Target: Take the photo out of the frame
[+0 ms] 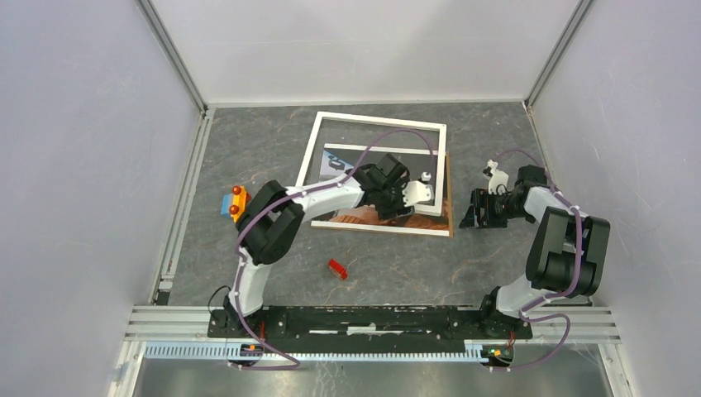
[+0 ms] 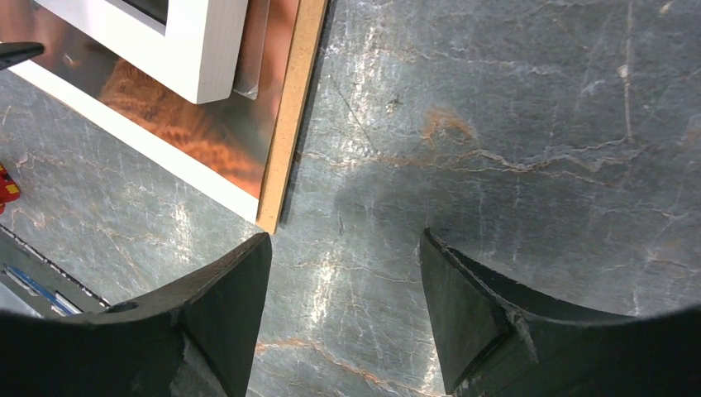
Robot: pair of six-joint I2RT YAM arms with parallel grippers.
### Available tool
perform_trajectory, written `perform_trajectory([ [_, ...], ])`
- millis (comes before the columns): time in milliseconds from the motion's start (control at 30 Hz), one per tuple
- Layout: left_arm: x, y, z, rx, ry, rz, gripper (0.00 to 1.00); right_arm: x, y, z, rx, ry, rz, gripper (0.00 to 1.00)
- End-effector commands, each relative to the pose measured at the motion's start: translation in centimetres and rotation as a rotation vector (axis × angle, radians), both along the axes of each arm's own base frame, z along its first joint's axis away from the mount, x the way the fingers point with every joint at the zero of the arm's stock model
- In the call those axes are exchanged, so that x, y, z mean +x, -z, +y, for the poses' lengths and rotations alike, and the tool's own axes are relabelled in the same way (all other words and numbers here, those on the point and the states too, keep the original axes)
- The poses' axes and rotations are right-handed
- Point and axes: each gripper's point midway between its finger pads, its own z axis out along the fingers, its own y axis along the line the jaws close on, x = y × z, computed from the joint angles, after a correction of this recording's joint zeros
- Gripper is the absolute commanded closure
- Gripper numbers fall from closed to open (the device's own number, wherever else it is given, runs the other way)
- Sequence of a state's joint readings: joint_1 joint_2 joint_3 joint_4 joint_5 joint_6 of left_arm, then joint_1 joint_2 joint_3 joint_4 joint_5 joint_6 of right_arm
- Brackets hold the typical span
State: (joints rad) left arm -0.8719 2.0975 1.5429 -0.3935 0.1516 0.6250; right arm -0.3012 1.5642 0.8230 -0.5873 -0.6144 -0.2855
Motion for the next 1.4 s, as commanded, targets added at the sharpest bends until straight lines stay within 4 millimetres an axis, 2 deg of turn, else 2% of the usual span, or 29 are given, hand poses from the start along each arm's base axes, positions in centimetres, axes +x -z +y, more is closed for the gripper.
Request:
perform_trajectory([
  [0,-2.3,-6.0,0.2,-0.165,0.040,0.036,0.39,-1.3,0.5,1.0,0.043,-0.012,0.024,0.29],
  [100,-3.4,-6.3,0.8,-0.178,0.047,0.024,0.39,-1.6,0.5,1.8,0.089,-0.020,0.024,0.32],
  [233,-5.0,-5.1,0.8,-0.151,0.091,0.037,0.44,-1.8,-0.1,3.3,0.169,-0.049,0.011,0.39],
  [433,-7.1,-3.3,-1.5,-0.136,0.192,0.019,0.53,-2.1,-0.2,4.6,0.208,-0.084,0.022,0.42],
  [600,-6.7,-2.0,-3.8,-0.121,0.172,-0.006,0.55,-2.7,0.0,5.0,0.223,-0.089,0.038,0.47],
  [767,-6.8,-0.8,-5.1,-0.116,0.169,-0.041,0.44,-2.9,0.2,5.1,0.225,-0.087,0.045,0.47],
  [867,-6.4,-0.6,-5.8,-0.123,0.145,-0.058,0.44,-2.9,0.2,5.1,0.229,-0.087,0.047,0.47],
  [1033,-5.5,-0.4,-6.1,-0.114,0.099,-0.096,0.51,-2.9,0.1,5.2,0.229,-0.089,0.043,0.47],
  [1367,-5.5,-3.1,-5.6,-0.160,0.090,-0.085,0.67,-2.9,-0.1,5.1,0.225,-0.093,0.034,0.45],
])
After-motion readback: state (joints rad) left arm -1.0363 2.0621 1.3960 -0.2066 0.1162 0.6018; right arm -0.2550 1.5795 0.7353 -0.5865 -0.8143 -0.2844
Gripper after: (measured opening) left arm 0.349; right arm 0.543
